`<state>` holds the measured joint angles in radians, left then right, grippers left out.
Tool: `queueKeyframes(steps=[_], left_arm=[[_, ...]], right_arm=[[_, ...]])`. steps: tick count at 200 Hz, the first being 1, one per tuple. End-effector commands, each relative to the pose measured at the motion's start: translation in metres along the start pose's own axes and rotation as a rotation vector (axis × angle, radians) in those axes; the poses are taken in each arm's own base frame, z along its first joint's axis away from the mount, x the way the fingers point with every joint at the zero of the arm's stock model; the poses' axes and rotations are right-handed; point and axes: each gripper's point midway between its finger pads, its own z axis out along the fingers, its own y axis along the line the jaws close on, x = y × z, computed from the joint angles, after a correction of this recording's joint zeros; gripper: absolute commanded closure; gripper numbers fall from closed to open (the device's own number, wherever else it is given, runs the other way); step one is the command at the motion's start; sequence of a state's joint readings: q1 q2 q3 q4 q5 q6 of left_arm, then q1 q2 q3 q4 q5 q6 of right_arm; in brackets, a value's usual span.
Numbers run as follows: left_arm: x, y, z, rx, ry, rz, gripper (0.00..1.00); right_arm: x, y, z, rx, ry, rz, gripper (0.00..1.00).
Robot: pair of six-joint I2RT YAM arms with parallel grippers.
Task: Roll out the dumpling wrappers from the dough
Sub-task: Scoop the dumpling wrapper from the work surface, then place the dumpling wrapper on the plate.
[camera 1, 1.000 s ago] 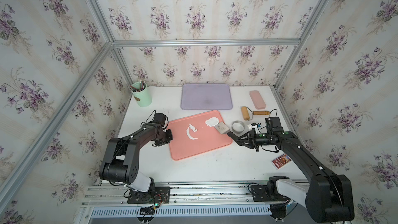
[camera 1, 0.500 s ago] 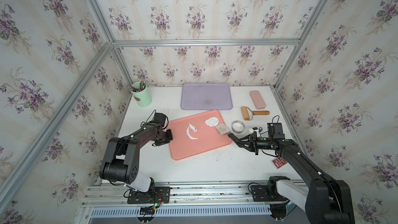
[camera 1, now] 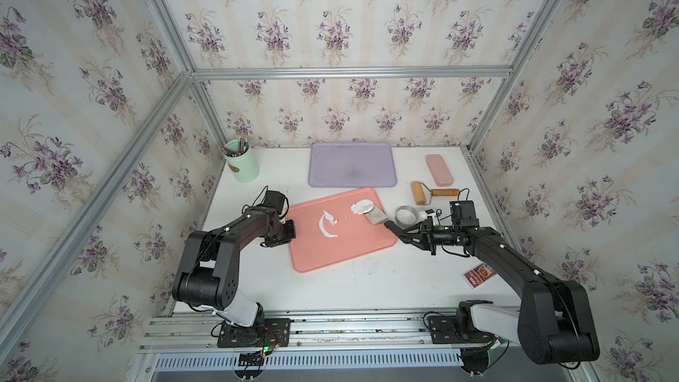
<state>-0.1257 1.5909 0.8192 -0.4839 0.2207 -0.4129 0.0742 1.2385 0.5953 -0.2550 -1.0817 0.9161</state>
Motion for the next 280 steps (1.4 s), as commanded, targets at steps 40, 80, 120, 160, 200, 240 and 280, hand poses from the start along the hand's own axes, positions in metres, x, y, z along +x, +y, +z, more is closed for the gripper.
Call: queueKeyframes(steps=[40, 80, 120, 160, 200, 240, 280], left_arm=[[0.015, -0.004, 0.005, 0.027, 0.059, 0.074, 1.0], [0.014, -0.005, 0.004, 0.031, 0.055, 0.078, 1.0], [0.013, -0.006, 0.004, 0.035, 0.058, 0.078, 1.0], [0.012, -0.006, 0.005, 0.029, 0.067, 0.064, 1.0], [0.011, -0.005, 0.003, 0.021, 0.065, 0.049, 1.0], [0.003, -0.005, -0.001, 0.018, 0.019, 0.037, 1.0], [0.0, -0.005, -0.005, 0.024, -0.022, 0.039, 1.0]], right_arm=[[-0.015, 0.0, 0.022, -0.037, -0.036, -0.019, 1.0], [-0.005, -0.002, 0.036, -0.041, 0.038, -0.037, 1.0], [0.0, 0.032, 0.03, -0.178, 0.05, -0.114, 1.0], [0.004, 0.055, 0.023, -0.304, 0.056, -0.136, 1.0], [-0.024, 0.106, 0.018, -0.366, -0.05, -0.274, 1.0], [-0.099, 0.116, 0.045, -0.22, -0.168, -0.351, 1.0], [-0.157, 0.079, 0.069, 0.088, -0.23, -0.364, 1.0]])
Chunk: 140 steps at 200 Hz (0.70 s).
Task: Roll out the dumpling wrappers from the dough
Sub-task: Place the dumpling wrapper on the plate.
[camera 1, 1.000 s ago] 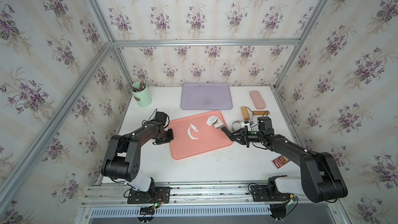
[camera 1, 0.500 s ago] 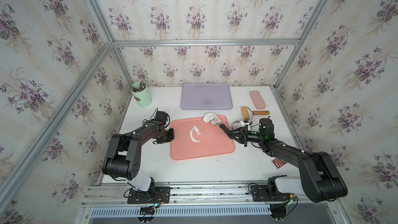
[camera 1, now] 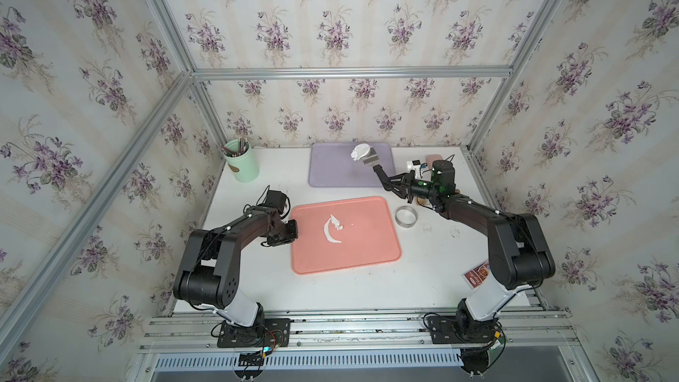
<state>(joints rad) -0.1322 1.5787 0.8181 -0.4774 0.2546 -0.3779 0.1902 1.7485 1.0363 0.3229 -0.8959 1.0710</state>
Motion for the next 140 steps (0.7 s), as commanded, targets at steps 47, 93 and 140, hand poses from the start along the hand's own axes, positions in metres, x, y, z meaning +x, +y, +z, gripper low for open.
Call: queueKeyframes(steps=[47, 93, 140], left_arm=[[-0.002, 0.003, 0.004, -0.016, 0.008, -0.01, 0.92], [-0.003, 0.003, 0.004, -0.023, 0.011, -0.009, 0.81], [-0.008, 0.004, -0.002, -0.036, -0.011, -0.005, 0.67]], right_arm=[[-0.017, -0.087, -0.009, 0.515, 0.001, -0.137, 1.0], [-0.025, -0.085, -0.038, 0.837, -0.044, -0.305, 1.0], [-0.032, -0.038, -0.059, 0.875, -0.127, -0.413, 1.0]])
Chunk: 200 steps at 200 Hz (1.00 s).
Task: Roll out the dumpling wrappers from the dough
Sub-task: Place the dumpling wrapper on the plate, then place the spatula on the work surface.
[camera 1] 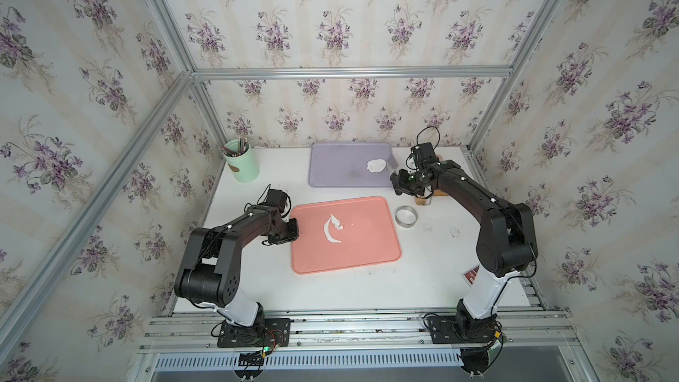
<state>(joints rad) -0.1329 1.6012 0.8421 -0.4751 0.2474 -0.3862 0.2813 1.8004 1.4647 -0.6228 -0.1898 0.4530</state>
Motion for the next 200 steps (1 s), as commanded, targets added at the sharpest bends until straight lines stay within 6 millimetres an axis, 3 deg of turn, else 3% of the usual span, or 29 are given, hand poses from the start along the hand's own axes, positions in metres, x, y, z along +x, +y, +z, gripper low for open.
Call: queueKeyframes(steps=[1, 30, 47, 63, 106, 142, 174, 200], left_arm=[[-0.001, 0.005, -0.004, -0.031, -0.004, 0.002, 0.67], [-0.003, 0.006, -0.009, -0.044, -0.022, 0.006, 0.55], [-0.005, 0.007, -0.016, -0.053, -0.039, 0.008, 0.47], [-0.007, 0.008, -0.023, -0.061, -0.068, 0.007, 0.41], [-0.016, 0.009, -0.043, -0.077, -0.147, 0.005, 0.34], [-0.026, 0.008, -0.063, -0.078, -0.243, 0.001, 0.34], [-0.033, 0.011, -0.077, -0.093, -0.313, -0.005, 0.25], [-0.04, 0.015, -0.087, -0.115, -0.375, -0.008, 0.15]], right_arm=[[-0.009, -0.004, -0.025, 0.068, -0.06, -0.053, 1.0], [-0.009, 0.04, -0.066, -0.165, -0.107, -0.058, 1.0], [0.017, 0.069, -0.08, -0.369, -0.049, -0.057, 1.0], [0.052, 0.083, -0.088, -0.51, 0.02, -0.038, 1.0], [0.134, 0.073, -0.103, -0.746, 0.142, 0.126, 1.0], [0.201, 0.035, -0.079, -0.711, 0.282, 0.229, 1.0], [0.228, 0.003, -0.055, -0.612, 0.333, 0.281, 1.0], [0.238, -0.03, -0.032, -0.419, 0.336, 0.261, 0.65]])
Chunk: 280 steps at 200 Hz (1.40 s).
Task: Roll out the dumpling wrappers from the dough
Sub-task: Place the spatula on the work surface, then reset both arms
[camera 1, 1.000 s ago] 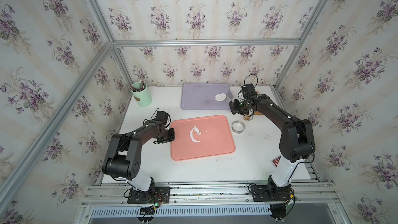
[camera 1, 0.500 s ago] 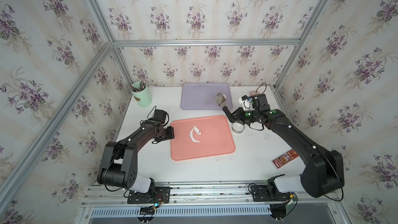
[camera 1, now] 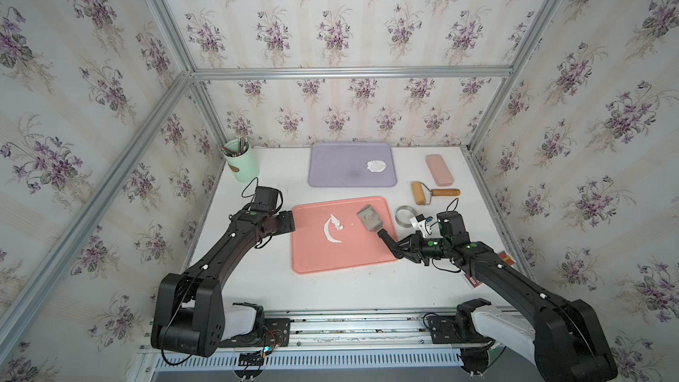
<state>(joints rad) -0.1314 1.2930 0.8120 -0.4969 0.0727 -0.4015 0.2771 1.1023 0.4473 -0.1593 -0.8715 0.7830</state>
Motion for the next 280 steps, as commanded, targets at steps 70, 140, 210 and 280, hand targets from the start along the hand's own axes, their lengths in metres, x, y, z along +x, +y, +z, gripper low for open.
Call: queueKeyframes(steps=[70, 140, 210, 280], left_arm=[[-0.054, 0.044, -0.029, -0.245, -0.326, 0.003, 0.0], [-0.101, 0.062, 0.003, -0.391, -0.69, 0.169, 0.0], [-0.089, 0.046, 0.034, -0.22, -0.733, 0.271, 0.0], [-0.089, 0.045, 0.032, -0.225, -0.76, 0.281, 0.0]], right_arm=[[-0.073, -0.063, -0.059, 0.66, -0.339, -0.073, 0.0], [-0.202, -0.048, -0.186, 1.017, -1.274, -0.418, 0.0], [-0.215, -0.053, -0.162, 0.828, -1.331, -0.713, 0.0], [-0.206, -0.051, -0.157, 0.764, -1.358, -0.787, 0.0]])
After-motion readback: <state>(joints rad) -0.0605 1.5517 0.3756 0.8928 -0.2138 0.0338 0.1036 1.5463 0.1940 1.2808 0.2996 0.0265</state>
